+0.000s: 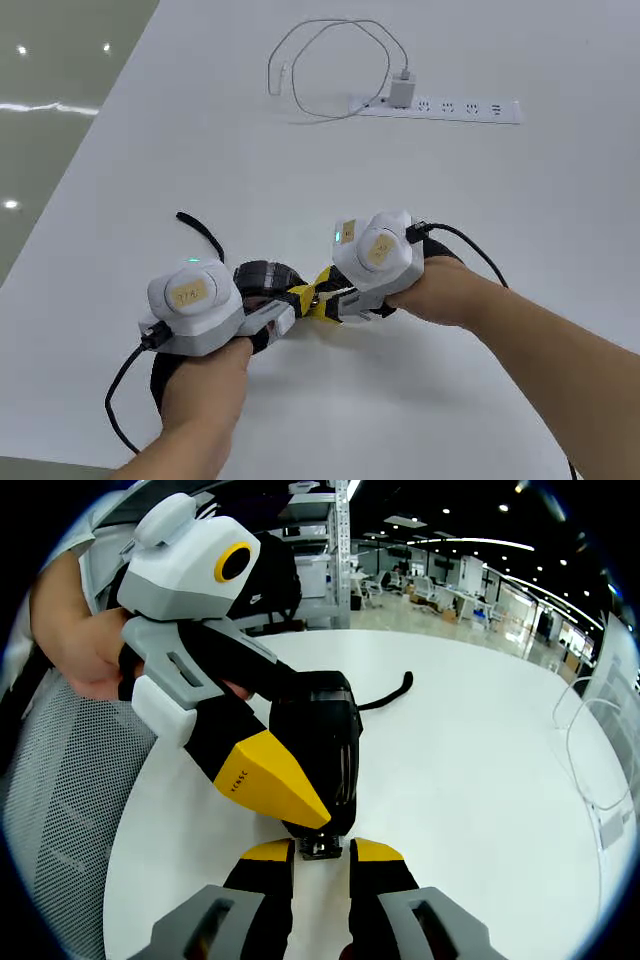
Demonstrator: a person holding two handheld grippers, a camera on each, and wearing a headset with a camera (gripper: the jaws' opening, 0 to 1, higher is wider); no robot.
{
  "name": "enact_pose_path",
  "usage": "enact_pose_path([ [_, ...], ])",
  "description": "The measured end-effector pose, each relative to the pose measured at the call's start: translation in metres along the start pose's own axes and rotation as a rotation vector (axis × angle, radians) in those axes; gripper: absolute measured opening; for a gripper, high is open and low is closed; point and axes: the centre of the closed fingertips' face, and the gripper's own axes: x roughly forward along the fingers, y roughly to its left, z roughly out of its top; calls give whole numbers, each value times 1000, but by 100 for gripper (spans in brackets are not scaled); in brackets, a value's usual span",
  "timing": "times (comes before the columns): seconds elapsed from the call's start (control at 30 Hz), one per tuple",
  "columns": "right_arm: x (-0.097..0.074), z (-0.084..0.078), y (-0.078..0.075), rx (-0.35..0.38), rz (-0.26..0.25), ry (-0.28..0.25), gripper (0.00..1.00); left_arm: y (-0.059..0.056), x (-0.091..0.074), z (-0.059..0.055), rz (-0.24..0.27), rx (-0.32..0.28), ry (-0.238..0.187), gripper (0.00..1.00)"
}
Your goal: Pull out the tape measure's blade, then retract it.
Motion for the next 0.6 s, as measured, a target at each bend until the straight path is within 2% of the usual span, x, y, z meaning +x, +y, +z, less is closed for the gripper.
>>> enact_pose_path([
  [0.3, -2, 0, -1, 18, -1, -9, 21, -1, 0, 2, -5, -9, -6, 64],
  [0.43, -6, 4, -1, 54, 3, -46, 22, 2, -1, 3, -5, -10, -7, 64],
  [0.6, -7, 4, 0, 79, 10, -61, 24, 1, -3, 4, -16, -9, -11, 65],
])
